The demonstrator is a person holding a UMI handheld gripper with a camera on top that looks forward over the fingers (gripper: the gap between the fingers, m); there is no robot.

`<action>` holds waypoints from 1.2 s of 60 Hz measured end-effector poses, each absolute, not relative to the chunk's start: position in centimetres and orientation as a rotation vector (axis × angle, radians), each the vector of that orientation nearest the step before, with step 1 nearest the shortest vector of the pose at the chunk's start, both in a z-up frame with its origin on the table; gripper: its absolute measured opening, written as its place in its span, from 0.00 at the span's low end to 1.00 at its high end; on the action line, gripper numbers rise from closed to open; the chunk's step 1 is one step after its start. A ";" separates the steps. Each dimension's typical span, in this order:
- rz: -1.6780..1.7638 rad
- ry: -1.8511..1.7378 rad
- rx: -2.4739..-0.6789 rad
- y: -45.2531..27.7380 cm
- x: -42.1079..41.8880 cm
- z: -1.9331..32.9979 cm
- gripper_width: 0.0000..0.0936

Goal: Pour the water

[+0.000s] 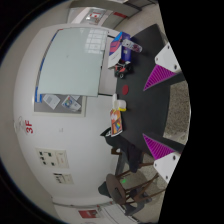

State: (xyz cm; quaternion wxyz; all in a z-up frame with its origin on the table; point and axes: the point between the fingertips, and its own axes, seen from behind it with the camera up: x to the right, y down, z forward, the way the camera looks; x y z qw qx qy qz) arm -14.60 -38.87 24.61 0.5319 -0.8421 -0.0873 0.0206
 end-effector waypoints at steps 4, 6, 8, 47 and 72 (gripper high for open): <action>0.038 -0.179 -2.041 -39.2 -12.9 23.4 0.90; 0.032 -0.160 -2.050 -38.8 -11.7 22.4 0.90; 0.027 -0.146 -2.059 -38.7 -9.7 21.2 0.90; -0.140 0.099 -2.010 -13.8 29.4 8.6 0.90; -0.100 0.079 -1.929 -1.0 34.5 5.6 0.61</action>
